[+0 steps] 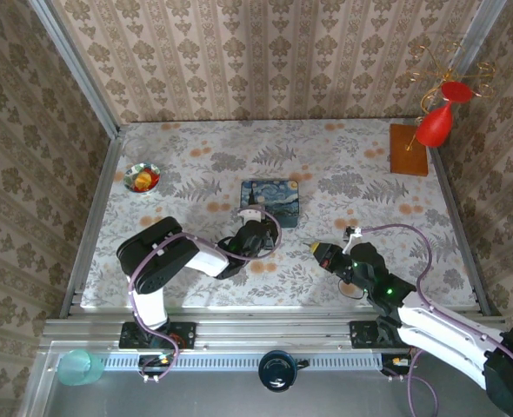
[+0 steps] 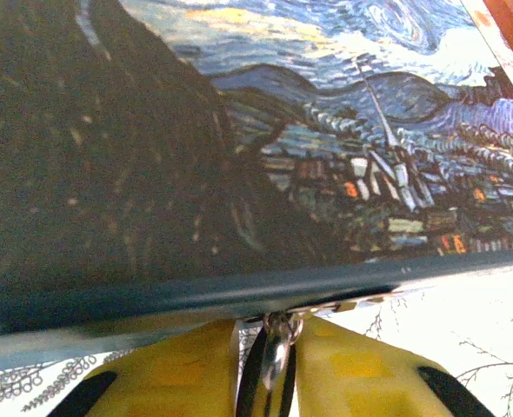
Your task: Unlock a padlock with a key
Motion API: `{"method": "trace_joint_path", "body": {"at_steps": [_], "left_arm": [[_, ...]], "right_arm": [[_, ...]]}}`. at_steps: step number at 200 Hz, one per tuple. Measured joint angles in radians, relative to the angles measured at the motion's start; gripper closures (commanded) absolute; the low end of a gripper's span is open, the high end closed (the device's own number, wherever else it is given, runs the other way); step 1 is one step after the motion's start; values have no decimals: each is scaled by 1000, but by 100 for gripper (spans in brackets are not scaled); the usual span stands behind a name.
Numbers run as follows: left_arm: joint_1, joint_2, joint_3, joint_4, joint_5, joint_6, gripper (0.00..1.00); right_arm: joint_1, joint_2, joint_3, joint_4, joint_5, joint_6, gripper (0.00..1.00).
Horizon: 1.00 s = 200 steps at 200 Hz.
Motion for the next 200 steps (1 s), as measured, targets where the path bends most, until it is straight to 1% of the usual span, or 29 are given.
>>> {"method": "trace_joint_path", "body": {"at_steps": [23,54,82,110,142,177,200], "left_arm": [[10,0,1,4,24,-2,88],[26,-14,0,-5,84,-49,94],[38,-45,-11,-6,151,-138,97],[43,-53,-33,38,239,-257,100],[50,-58,-56,71,314,-389,100],[50,-80,-102,119,336,-497,100],[47,-78,-120,187,336,-570,100]], "right_arm": [[5,46,0,11,-15,3,100],[4,148,3,74,-53,23,100],[4,280,14,159,-96,48,100],[1,379,39,238,-124,68,100],[-21,419,51,324,-133,89,100],[-43,423,51,375,-130,109,100],[-43,428,51,397,-128,124,100]]}}
